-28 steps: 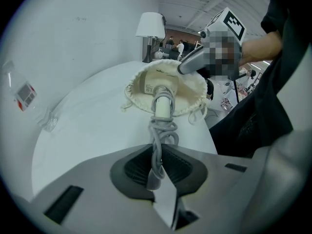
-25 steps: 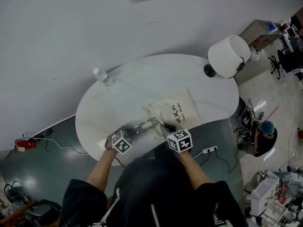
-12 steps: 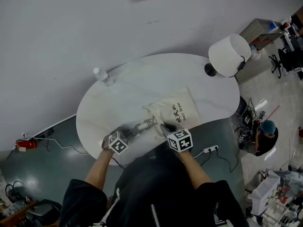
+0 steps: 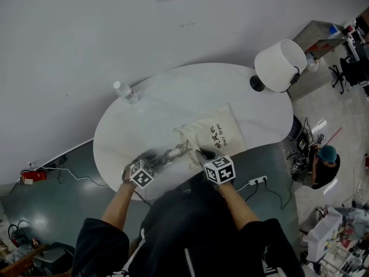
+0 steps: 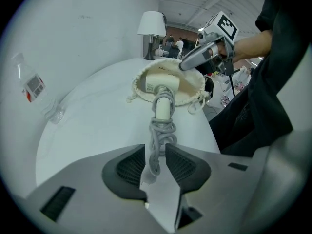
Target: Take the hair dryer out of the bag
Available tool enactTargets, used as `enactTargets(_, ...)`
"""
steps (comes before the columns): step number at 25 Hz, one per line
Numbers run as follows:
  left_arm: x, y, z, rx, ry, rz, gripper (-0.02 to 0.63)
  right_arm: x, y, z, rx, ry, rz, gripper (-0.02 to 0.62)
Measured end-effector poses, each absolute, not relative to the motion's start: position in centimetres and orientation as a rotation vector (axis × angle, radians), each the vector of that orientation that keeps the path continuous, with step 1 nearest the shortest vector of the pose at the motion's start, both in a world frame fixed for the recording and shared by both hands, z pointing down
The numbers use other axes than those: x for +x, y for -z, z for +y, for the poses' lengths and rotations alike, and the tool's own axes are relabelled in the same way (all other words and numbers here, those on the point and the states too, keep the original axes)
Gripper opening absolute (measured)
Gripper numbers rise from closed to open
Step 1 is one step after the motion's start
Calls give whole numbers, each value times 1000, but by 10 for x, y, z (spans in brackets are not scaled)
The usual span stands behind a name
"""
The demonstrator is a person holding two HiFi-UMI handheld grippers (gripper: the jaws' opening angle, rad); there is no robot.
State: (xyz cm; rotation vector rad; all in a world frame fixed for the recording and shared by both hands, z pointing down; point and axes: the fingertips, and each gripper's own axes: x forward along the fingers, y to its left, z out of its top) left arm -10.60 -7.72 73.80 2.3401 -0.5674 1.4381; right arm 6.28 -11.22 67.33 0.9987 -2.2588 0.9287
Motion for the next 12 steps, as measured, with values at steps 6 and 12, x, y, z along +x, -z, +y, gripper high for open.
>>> enactTargets(6,-90,-714,-93,2400,-1362,-617,167,64,-672,-112,994,-930,-2265,32)
enactTargets(12,-66,-705,-102,2434,-1328,-594,183,63,-671,-113,989,-929,-2269,32)
